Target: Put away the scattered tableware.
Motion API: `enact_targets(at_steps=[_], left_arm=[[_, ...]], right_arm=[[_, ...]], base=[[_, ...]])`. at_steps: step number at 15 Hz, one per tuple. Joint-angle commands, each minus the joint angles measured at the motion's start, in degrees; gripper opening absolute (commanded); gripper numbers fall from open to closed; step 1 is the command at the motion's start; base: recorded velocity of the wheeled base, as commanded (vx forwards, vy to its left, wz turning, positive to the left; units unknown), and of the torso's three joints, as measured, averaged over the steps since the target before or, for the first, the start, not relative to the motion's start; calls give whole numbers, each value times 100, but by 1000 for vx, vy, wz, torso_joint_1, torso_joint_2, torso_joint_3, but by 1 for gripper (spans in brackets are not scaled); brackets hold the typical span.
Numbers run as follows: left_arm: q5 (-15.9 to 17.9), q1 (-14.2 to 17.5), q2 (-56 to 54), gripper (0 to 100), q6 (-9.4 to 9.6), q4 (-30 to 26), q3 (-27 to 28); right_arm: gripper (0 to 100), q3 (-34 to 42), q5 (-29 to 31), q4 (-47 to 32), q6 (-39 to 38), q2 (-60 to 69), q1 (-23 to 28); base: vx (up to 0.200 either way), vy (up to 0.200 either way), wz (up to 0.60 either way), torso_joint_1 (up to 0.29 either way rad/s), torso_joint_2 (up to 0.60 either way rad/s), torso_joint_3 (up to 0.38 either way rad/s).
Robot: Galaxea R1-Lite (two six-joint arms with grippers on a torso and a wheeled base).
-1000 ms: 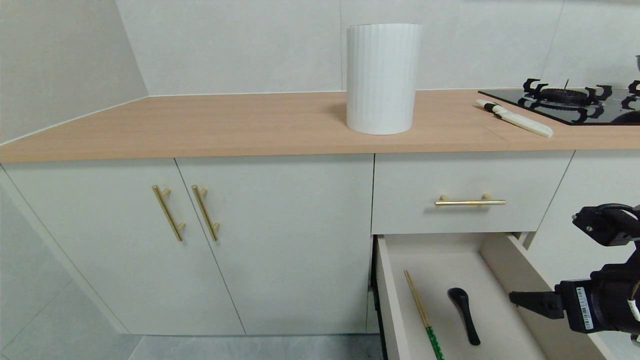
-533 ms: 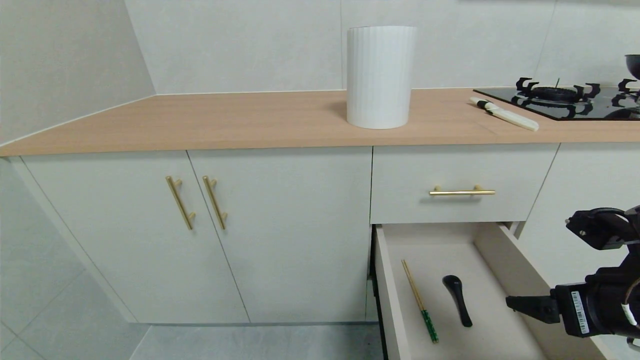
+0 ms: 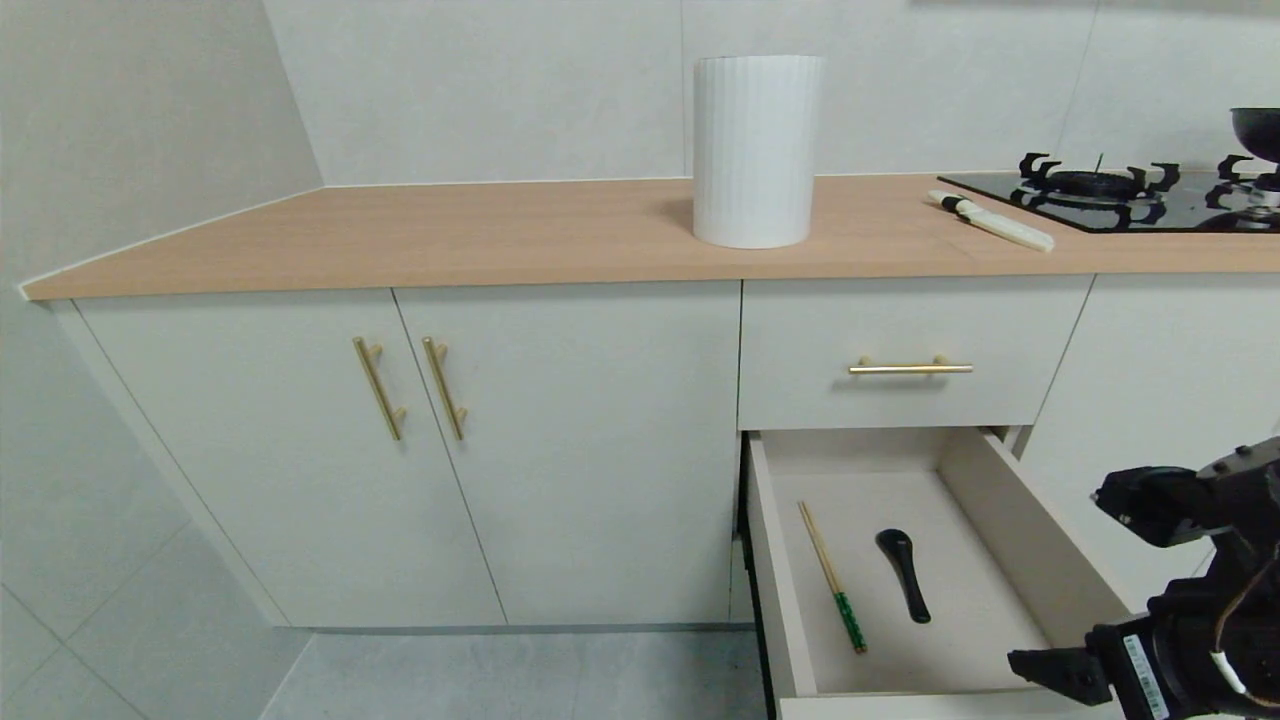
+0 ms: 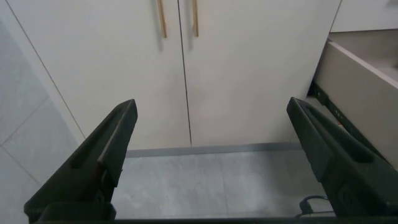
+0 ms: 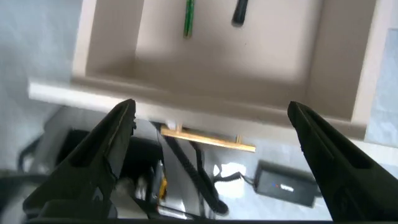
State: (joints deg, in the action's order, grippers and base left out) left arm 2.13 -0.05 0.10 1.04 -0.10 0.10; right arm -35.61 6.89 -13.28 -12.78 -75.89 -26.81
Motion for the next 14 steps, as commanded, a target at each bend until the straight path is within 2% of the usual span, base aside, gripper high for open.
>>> enact_targets(at_steps=[1, 3, 6, 12, 14], left_arm=[[-2, -4, -1, 100, 2, -8, -1], [-2, -4, -1, 100, 2, 1, -1], [6, -4, -1, 100, 2, 1, -1], [-2, -4, -1, 100, 2, 1, -1], [-2, -4, -1, 100, 2, 1, -1]], right_arm=[[100, 107, -3, -149, 12, -304, -255], [100, 186, -3, -606, 12, -409, -738], [100, 274, -3, -940, 21, -515, -1116], [100, 274, 58, -914, -50, -1297, -1125], [100, 212, 67, -782, -67, -1447, -861]], base=[[0, 0, 0, 0, 0, 0], [0, 0, 0, 0, 0, 0], [0, 0, 0, 0, 0, 0], [0, 0, 0, 0, 0, 0], [0, 0, 0, 0, 0, 0]])
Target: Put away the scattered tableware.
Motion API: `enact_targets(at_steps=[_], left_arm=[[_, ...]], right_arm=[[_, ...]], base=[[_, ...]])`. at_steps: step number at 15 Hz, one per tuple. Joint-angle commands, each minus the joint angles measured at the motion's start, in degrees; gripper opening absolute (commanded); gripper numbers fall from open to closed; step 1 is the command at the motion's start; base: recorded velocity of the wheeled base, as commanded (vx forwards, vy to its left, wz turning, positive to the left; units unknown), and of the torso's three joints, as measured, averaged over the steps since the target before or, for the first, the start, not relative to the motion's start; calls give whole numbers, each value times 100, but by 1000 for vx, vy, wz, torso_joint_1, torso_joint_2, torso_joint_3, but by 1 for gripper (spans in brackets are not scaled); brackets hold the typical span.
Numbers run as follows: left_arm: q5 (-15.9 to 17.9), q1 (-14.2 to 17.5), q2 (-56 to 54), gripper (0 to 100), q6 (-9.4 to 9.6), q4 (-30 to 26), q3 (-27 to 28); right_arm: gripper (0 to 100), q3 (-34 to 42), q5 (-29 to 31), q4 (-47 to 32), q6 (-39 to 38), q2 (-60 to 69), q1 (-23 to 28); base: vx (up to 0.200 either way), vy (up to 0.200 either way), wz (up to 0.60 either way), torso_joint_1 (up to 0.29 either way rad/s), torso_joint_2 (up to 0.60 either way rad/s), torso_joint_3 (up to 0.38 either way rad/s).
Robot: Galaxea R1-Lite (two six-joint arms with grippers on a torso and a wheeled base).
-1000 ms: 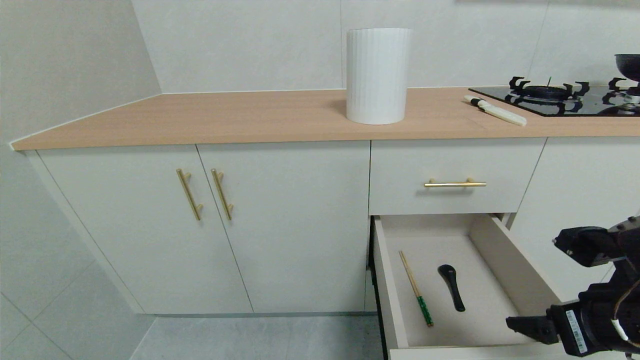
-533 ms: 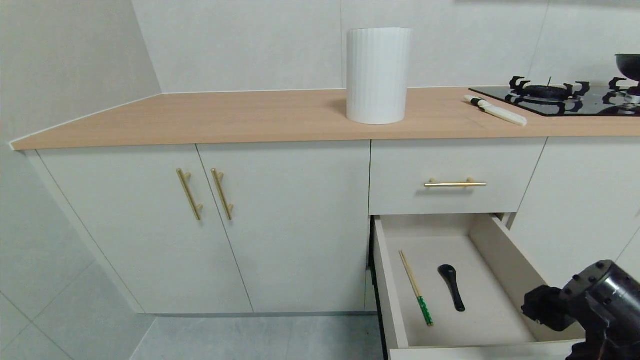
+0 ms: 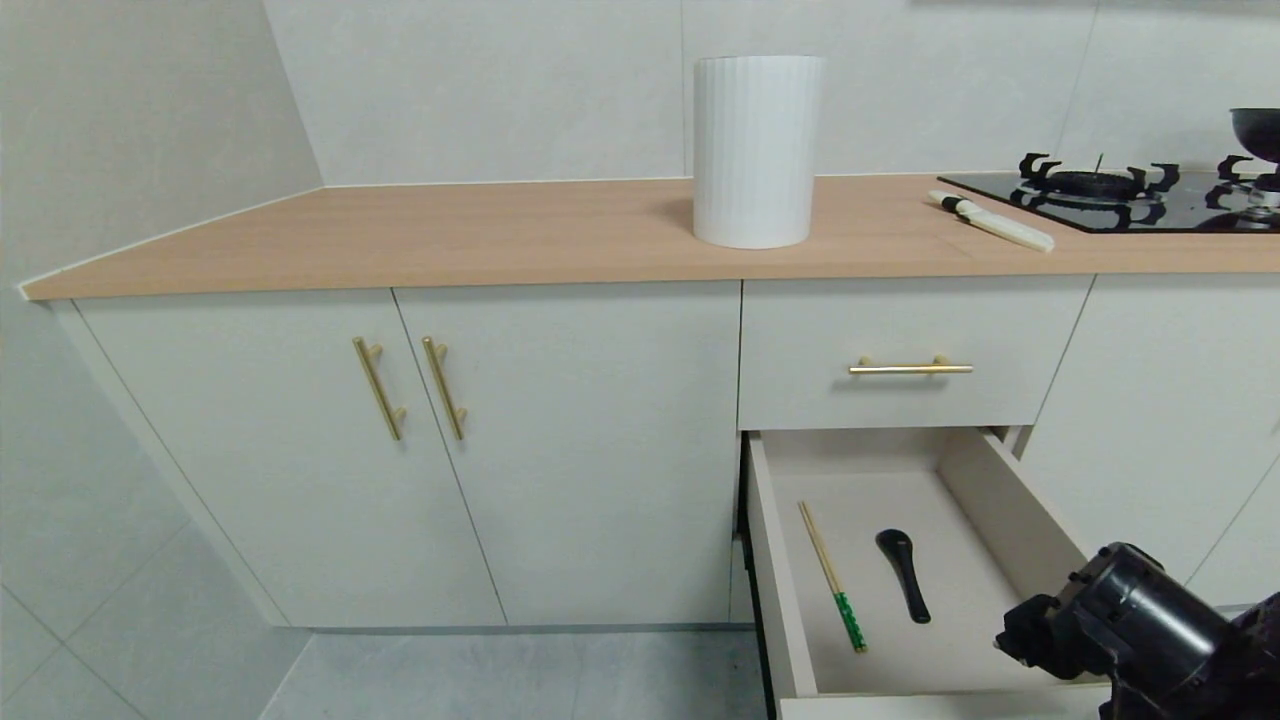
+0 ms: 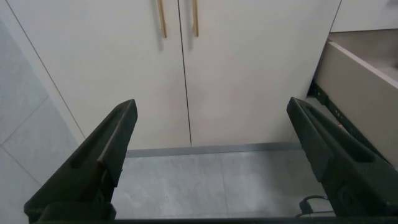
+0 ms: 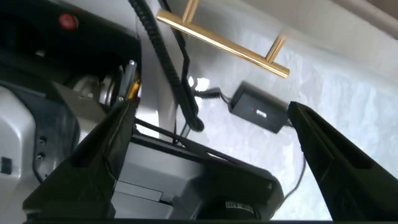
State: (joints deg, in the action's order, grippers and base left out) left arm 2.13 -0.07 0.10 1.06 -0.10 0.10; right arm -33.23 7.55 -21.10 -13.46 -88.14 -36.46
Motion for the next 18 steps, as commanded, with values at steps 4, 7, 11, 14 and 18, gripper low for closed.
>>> enact_targets(at_steps=[4, 7, 11, 14, 18], left_arm=[[-2, 7, -1, 100, -1, 1, -1], [6, -1, -1, 100, -1, 1, -1], [-2, -1, -1, 100, -1, 1, -1], [-2, -1, -1, 100, -1, 1, -1], [-2, -1, -1, 100, -1, 1, -1]], right_arm=[[100, -87, 212, 660, -166, -617, 719], [100, -87, 239, 950, -175, -652, 930], [100, -52, 344, 1398, -289, -740, 930], [100, -78, 414, 1785, -509, -898, 930], [100, -78, 546, 2506, -509, -1223, 939]], base=[[0, 0, 0, 0, 0, 0], [0, 0, 0, 0, 0, 0], [0, 0, 0, 0, 0, 0], [0, 0, 0, 0, 0, 0], [0, 0, 0, 0, 0, 0]])
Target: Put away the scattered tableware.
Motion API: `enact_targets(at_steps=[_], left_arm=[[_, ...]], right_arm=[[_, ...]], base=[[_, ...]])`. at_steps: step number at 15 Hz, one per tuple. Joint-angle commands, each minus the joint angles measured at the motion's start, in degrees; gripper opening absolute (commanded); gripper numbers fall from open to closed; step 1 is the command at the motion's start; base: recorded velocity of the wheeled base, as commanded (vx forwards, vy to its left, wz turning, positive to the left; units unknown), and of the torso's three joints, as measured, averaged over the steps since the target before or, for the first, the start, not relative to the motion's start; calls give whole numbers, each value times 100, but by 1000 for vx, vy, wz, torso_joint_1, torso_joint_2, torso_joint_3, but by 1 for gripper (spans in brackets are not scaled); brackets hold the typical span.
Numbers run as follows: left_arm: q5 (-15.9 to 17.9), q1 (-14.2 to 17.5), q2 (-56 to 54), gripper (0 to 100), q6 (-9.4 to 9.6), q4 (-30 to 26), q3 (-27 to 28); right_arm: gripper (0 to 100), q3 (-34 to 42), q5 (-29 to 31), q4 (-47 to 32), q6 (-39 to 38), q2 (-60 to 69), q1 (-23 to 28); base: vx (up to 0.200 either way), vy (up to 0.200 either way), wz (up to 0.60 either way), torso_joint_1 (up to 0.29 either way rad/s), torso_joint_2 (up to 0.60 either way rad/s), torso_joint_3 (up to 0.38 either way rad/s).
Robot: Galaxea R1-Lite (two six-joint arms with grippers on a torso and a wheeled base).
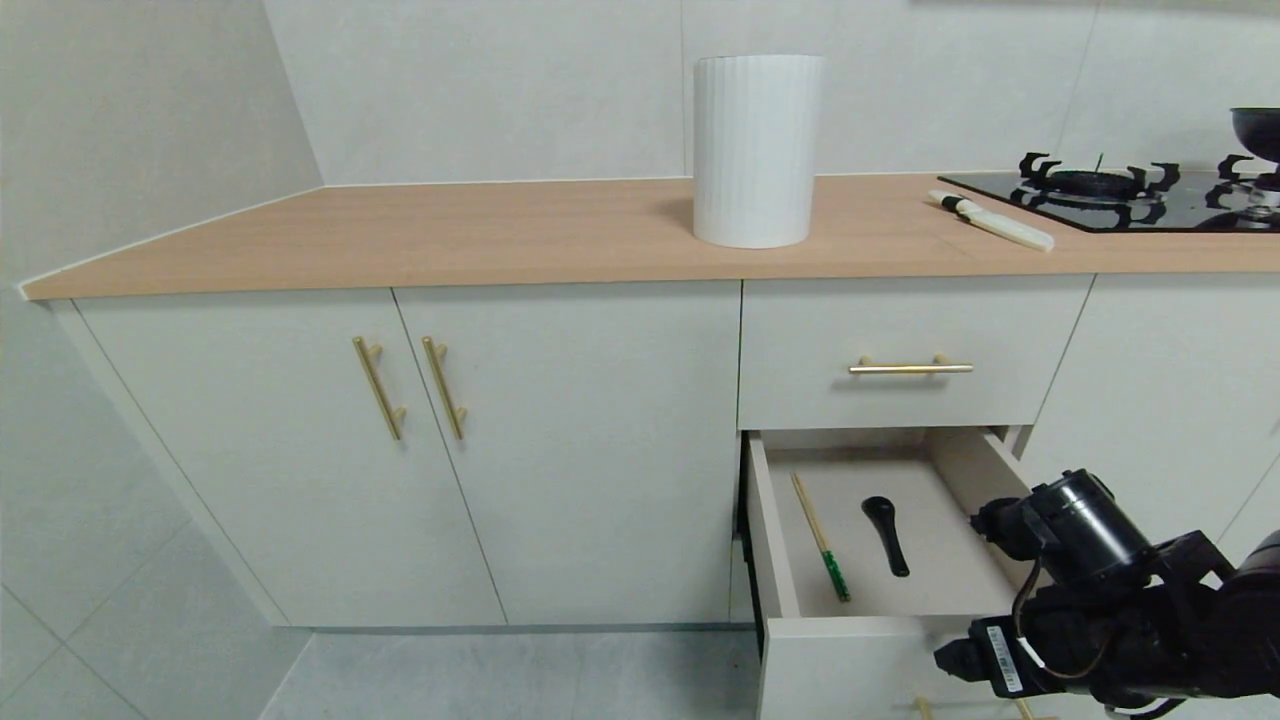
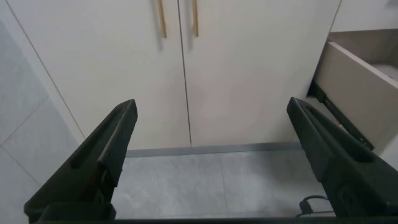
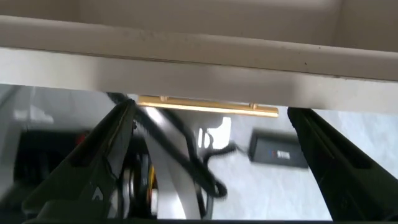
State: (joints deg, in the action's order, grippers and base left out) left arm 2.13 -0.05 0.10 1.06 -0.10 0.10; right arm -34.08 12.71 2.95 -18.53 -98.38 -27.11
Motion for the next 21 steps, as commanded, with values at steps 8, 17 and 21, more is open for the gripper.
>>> enact_targets(at_steps=[8, 17, 21], left_arm=[[6, -4, -1, 100, -1, 1, -1], [6, -4, -1, 100, -1, 1, -1], [6, -4, -1, 100, -1, 1, -1]], right_arm=[[100, -257, 38, 1340, 51, -964, 250], [100, -1092, 29, 2034, 491, -1852, 769], [100, -1821, 38, 2043, 772, -2397, 874]], base=[[0, 0, 0, 0, 0, 0], [0, 0, 0, 0, 0, 0], [0, 0, 0, 0, 0, 0]])
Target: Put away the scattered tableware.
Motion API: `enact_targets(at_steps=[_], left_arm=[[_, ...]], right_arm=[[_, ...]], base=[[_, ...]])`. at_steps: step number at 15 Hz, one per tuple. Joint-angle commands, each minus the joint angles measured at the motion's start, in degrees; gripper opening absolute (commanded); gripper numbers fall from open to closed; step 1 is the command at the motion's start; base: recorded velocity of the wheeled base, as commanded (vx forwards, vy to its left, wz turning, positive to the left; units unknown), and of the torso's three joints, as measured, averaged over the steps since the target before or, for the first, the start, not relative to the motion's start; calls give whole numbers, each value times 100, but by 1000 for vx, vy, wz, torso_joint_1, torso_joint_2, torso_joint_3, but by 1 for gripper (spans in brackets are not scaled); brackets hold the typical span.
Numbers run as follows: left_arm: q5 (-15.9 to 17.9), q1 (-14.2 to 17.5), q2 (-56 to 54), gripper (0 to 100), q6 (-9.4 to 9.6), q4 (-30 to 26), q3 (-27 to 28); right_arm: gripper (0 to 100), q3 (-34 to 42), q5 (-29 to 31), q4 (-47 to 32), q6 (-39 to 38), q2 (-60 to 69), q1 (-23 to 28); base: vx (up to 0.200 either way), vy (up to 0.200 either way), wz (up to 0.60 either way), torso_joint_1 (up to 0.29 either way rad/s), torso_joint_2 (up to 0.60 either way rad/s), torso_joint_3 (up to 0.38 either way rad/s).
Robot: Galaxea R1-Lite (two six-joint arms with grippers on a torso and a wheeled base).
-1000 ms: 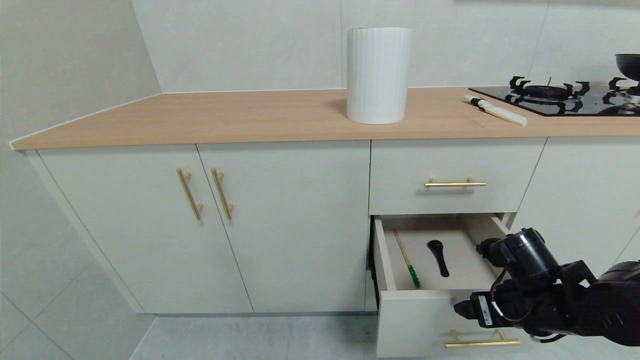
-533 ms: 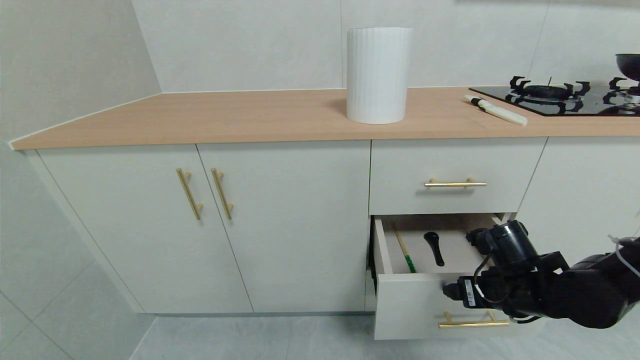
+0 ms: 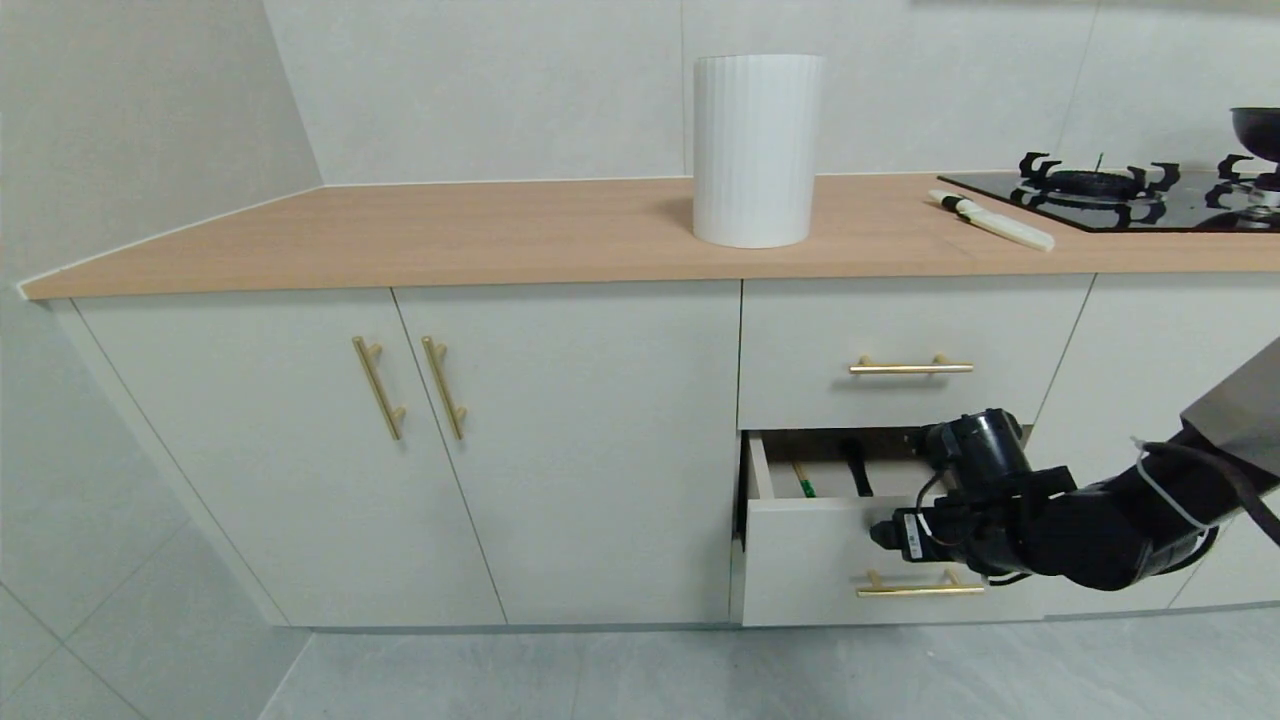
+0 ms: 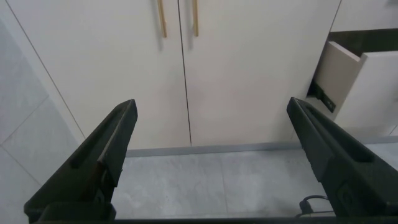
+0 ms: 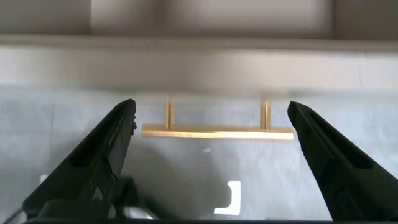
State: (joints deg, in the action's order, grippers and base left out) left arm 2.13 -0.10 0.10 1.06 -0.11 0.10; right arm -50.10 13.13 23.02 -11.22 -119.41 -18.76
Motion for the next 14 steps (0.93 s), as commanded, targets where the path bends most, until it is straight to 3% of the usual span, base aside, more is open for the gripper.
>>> enact_targets(at_steps=[1, 6, 14], left_arm=[[-2, 1, -1, 100, -1, 2, -1], [-2, 10, -1, 100, -1, 2, -1], [-2, 1, -1, 100, -1, 2, -1]], right_arm=[[100, -325, -3, 36, 58, -364, 48], [100, -896, -3, 71, 58, -883, 118], [100, -913, 304, 1970, 49, -1612, 285]], base=[[0, 0, 0, 0, 0, 0], [0, 0, 0, 0, 0, 0], [0, 0, 0, 0, 0, 0]])
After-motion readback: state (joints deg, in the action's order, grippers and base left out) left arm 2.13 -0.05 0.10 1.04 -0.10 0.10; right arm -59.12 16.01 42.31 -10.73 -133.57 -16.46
